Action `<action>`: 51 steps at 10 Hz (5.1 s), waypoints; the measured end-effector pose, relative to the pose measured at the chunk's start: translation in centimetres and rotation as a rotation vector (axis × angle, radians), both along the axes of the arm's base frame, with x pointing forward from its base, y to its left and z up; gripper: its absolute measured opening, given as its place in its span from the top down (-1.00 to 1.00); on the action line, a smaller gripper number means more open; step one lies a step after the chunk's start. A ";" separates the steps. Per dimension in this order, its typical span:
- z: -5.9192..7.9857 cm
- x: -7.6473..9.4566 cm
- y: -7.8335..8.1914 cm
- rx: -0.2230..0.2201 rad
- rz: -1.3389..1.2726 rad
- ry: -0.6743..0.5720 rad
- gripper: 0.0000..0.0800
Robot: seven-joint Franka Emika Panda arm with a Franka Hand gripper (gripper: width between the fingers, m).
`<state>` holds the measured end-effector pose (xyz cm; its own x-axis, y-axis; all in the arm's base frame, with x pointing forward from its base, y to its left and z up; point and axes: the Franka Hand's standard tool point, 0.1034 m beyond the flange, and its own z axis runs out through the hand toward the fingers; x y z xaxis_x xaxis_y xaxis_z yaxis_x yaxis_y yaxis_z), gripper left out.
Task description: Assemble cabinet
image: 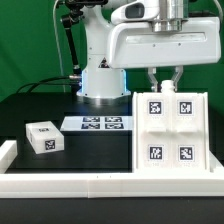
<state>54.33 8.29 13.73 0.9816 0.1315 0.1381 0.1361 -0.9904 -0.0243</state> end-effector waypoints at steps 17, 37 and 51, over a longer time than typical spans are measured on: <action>-1.8 -3.0 -10.4 -0.056 0.130 0.087 -0.98; -8.9 -9.3 -22.3 -0.056 0.343 0.170 -0.99; -13.0 -12.0 -23.5 -0.051 0.353 0.210 -0.93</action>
Offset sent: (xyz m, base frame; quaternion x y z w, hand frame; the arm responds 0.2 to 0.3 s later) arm 0.0000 0.0000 0.0000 0.0000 0.0000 0.0000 1.0000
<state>42.30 -15.20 0.69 0.8812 0.4666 -0.0759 0.4649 -0.8845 -0.0396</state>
